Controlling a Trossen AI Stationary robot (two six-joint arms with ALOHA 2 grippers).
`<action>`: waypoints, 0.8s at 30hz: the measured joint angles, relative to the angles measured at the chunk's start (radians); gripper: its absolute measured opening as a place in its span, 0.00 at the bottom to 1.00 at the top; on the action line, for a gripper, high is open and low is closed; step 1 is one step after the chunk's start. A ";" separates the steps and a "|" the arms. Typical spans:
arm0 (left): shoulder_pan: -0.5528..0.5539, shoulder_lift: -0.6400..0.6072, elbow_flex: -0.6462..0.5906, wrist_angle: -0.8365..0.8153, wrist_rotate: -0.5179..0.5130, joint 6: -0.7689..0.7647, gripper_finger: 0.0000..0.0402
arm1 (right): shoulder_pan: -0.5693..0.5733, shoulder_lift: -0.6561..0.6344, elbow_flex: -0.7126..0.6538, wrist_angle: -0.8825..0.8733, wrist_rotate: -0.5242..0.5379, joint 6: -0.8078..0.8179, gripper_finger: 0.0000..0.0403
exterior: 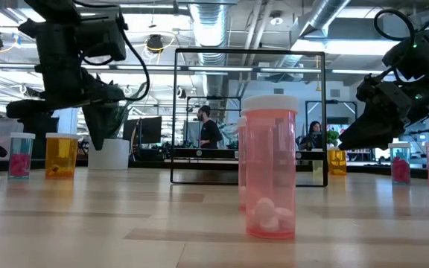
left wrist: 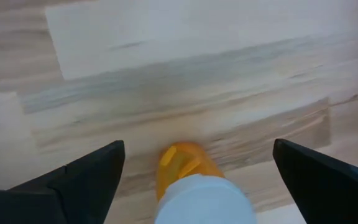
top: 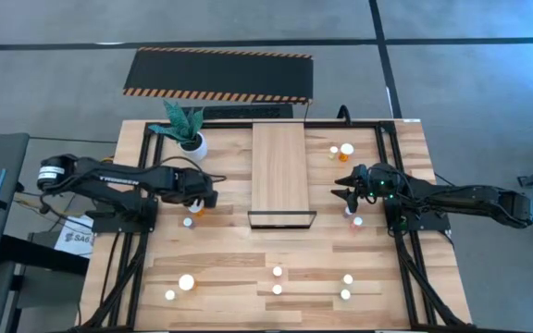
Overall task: Pick and place medicine bottles onto shelf by color
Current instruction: Put the middle orange pill bottle on the shelf
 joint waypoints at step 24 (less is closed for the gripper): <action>-0.030 0.039 0.000 -0.035 0.079 -0.055 1.00 | 0.000 0.000 0.000 0.000 0.000 0.000 0.61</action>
